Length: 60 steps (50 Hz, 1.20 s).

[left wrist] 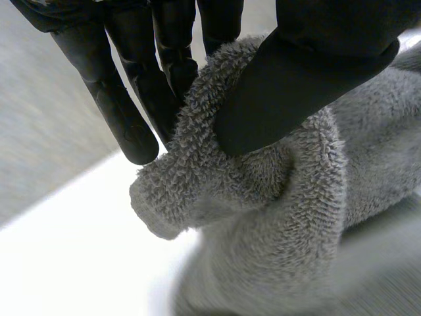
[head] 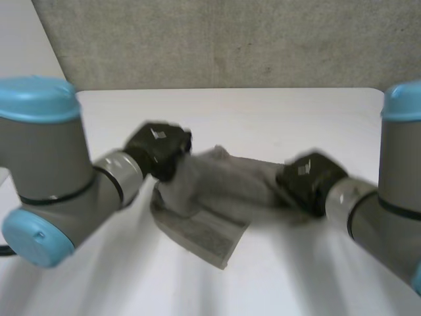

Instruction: Fold the towel.

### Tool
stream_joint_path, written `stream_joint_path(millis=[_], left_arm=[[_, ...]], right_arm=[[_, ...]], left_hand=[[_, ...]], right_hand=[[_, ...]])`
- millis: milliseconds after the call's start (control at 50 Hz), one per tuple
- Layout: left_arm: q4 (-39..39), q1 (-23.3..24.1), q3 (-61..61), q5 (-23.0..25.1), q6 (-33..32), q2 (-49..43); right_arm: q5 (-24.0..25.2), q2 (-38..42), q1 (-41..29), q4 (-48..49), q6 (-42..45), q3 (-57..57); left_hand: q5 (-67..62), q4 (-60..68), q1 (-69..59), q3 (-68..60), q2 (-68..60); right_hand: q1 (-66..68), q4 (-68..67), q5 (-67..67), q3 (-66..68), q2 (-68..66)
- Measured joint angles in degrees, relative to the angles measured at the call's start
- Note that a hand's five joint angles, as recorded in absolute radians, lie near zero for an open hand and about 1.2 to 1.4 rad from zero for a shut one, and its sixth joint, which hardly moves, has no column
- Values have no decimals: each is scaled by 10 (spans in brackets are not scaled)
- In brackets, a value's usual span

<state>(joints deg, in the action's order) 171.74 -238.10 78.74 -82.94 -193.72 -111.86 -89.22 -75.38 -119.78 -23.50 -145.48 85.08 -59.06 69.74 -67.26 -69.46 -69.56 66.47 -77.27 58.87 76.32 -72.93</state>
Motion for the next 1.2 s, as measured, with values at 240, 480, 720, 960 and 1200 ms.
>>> stream_joint_path(millis=[240,480,720,960,1200], left_arm=[[-31,46,72,0,-31,-16],[-25,61,146,-4,-28,88],[8,-28,186,-47,-20,164],[47,-96,249,-41,-17,133],[108,-79,222,-11,-16,30]], right_arm=[[0,-1,1,25,-27,-4],[94,70,5,84,-144,-125],[250,257,3,73,-187,-300],[263,389,-21,71,-138,-410],[234,435,-40,79,-55,-439]], left_hand=[[85,-91,76,93,95],[329,-336,309,333,336],[414,-421,393,417,418],[458,-465,434,460,462],[487,-493,462,489,491]], right_hand=[[-507,631,-542,-629,581],[-507,631,-542,-631,581],[-507,631,-542,-631,581],[-507,631,-542,-631,581],[-366,477,-407,-467,434]])
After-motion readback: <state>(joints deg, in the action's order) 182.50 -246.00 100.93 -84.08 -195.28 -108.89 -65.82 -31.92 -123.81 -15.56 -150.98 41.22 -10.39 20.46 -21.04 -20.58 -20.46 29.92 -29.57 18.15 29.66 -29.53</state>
